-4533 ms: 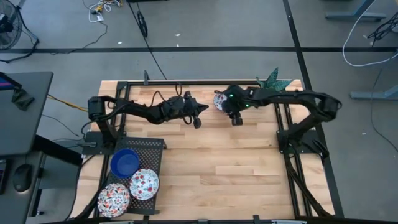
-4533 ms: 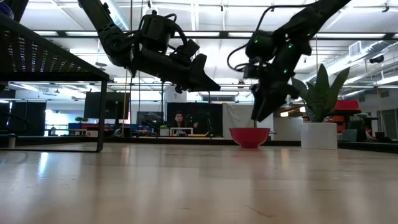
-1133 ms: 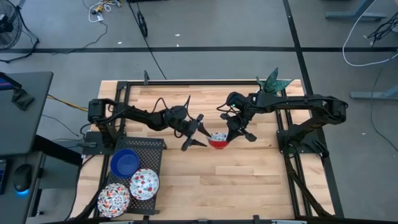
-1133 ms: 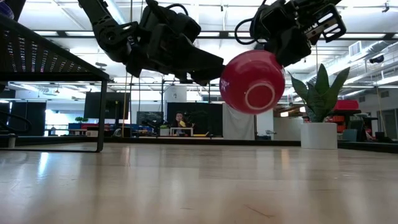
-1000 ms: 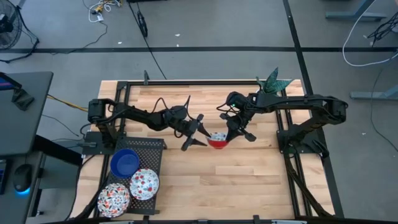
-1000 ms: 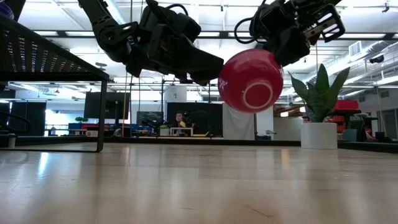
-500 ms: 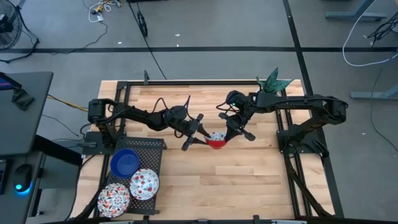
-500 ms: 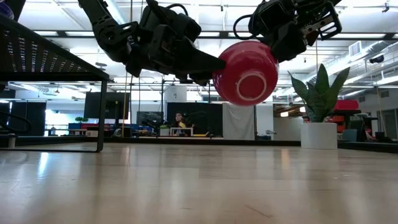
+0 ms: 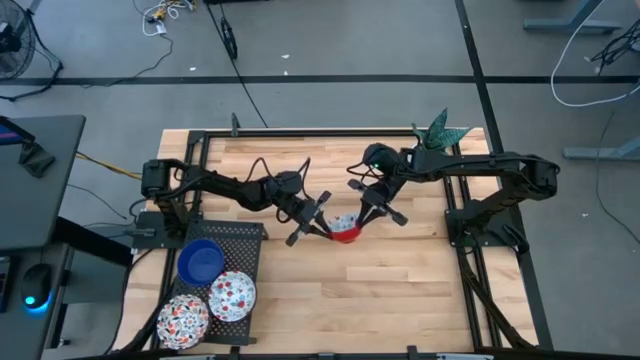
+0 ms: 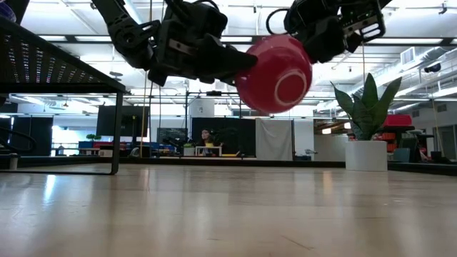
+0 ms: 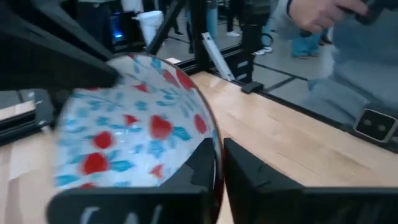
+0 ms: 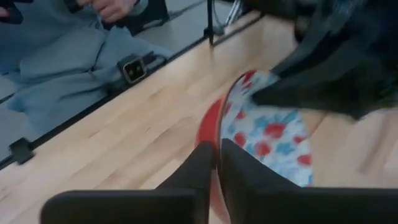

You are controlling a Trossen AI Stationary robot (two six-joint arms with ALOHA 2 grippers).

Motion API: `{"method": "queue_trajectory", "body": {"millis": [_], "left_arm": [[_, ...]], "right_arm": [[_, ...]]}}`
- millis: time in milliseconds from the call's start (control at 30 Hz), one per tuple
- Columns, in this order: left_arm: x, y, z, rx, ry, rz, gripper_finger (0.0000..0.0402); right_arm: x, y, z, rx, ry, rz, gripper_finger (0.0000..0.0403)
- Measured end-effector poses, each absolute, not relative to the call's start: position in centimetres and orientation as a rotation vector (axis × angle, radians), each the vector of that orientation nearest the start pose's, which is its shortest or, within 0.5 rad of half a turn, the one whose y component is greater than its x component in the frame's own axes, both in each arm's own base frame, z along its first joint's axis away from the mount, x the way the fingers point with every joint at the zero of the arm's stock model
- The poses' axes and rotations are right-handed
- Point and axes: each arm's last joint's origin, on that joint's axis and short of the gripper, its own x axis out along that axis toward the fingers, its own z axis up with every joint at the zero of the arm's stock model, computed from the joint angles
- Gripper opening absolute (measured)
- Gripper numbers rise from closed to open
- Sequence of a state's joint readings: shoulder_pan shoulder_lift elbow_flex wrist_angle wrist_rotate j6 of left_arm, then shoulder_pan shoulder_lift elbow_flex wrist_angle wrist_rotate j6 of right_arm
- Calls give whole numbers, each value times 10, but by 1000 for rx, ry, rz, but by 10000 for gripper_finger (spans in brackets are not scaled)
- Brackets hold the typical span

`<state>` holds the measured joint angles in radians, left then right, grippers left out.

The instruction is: Pick & Place Mini bowls

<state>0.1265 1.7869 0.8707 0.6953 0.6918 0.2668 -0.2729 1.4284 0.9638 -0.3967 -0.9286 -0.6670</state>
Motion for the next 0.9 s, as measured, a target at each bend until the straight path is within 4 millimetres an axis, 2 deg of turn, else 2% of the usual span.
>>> {"method": "queue_trajectory", "body": {"millis": [67,300,500,567,700,900], "left_arm": [[361,25,184,192,121,-597,14],[362,23,185,213,111,-585,16],[363,23,185,226,125,-520,13],[364,21,184,253,142,-460,13],[367,12,183,335,177,-332,16],[385,-5,202,406,316,-126,13]], "right_arm": [[282,-55,248,-145,424,816,44],[296,-58,267,-298,182,808,93],[301,-59,294,-423,-24,738,108],[295,-57,307,-449,-47,664,106],[276,-49,332,-502,-8,411,89],[235,-30,360,-496,106,3,42]]}}
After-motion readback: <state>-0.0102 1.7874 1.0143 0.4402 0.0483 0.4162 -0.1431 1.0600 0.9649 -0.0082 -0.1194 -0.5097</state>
